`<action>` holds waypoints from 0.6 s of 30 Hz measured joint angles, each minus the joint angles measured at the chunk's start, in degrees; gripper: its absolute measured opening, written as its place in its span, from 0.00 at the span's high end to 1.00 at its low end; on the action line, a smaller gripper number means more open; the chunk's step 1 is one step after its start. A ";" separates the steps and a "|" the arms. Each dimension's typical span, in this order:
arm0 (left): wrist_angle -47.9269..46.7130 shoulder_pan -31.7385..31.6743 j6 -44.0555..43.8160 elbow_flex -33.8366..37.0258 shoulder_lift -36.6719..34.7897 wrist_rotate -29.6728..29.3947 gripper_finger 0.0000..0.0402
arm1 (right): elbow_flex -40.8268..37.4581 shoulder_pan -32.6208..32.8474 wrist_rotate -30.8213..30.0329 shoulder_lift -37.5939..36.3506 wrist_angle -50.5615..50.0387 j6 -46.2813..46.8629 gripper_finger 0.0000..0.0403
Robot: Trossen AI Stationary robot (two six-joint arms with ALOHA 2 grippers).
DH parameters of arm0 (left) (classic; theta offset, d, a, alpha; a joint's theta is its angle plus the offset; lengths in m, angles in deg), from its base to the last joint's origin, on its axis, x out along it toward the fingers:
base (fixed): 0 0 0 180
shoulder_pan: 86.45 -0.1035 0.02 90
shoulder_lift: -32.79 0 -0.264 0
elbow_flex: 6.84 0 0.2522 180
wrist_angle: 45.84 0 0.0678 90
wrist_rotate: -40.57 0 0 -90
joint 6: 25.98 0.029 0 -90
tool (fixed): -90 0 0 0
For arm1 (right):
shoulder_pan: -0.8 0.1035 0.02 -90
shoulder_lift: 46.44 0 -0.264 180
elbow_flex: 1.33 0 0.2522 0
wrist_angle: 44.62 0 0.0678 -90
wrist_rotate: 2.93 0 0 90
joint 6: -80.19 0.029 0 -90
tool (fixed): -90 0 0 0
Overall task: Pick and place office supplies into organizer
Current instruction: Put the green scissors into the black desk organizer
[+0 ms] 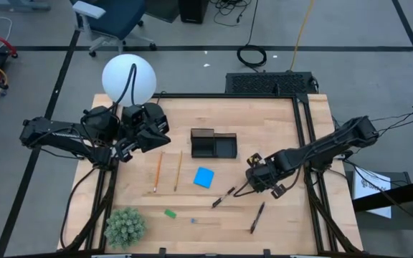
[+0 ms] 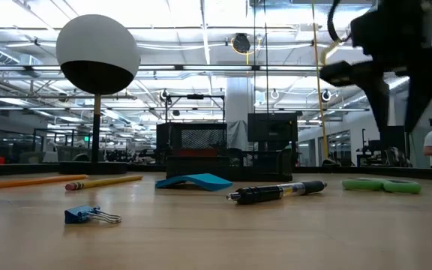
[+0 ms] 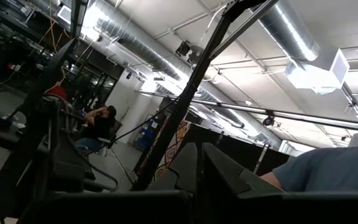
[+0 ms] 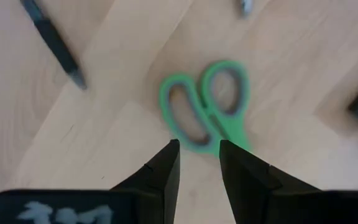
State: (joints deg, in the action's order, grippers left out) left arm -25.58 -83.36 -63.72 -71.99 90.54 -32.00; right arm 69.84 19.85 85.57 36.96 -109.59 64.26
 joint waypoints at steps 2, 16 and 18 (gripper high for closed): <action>0.00 -0.02 0.00 0.00 0.00 0.00 0.95 | -1.50 0.23 0.05 0.00 0.89 0.66 0.74; 0.00 -0.01 0.00 0.00 0.00 0.01 0.95 | -3.03 0.90 3.08 1.85 5.09 -1.79 0.75; 0.00 -0.02 0.00 0.00 0.00 0.00 0.95 | -3.03 0.96 3.08 2.23 5.39 -2.23 0.74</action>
State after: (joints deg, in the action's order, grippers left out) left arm -25.58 -83.38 -63.72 -71.99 90.54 -32.00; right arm 66.82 20.81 88.65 39.19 -104.20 62.03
